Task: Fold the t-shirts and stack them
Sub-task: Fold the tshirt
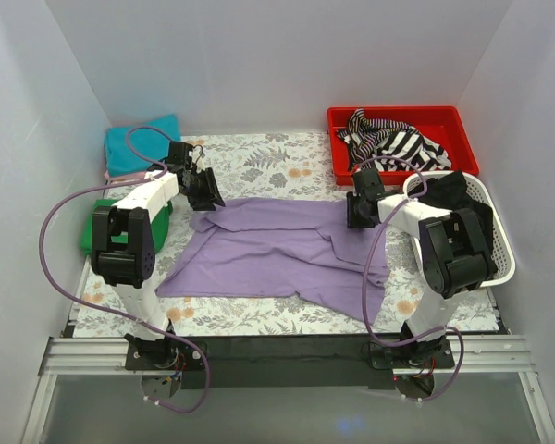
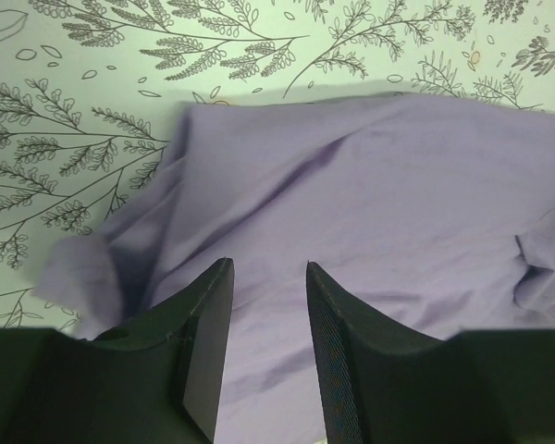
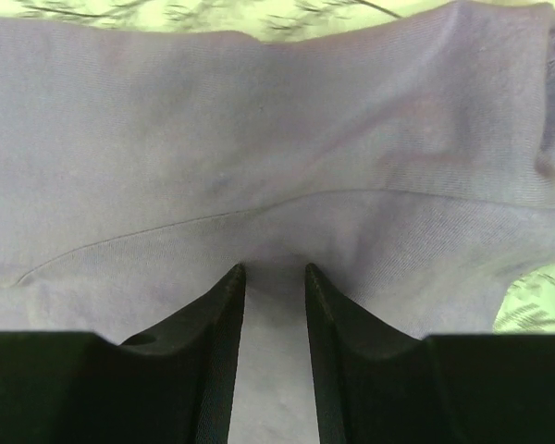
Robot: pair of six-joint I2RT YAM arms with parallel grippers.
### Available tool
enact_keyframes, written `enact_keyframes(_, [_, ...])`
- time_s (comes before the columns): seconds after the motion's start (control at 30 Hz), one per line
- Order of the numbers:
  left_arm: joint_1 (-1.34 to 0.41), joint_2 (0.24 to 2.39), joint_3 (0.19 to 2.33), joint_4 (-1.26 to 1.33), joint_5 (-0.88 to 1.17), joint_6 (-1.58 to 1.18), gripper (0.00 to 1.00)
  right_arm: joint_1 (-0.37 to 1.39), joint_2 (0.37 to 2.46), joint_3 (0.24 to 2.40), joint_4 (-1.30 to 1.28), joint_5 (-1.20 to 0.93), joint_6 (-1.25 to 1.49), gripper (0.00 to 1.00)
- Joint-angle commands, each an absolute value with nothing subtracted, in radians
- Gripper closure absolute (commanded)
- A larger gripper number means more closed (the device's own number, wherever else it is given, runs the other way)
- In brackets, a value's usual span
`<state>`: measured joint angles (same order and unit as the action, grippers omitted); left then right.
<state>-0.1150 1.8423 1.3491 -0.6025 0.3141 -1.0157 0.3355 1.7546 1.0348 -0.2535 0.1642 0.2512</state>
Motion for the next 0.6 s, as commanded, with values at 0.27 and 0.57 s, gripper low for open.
enact_keyframes(0.27, [-0.117, 1.769, 1.373, -0.586, 0.156, -1.003, 0.55, 0.282, 1.663, 1.089, -0.293, 0.030, 0.138, 0.62])
enact_keyframes(0.57, [-0.112, 1.690, 1.282, -0.620, -0.041, -1.028, 0.50, 0.311, 1.586, 1.164, -0.322, -0.095, 0.155, 0.60])
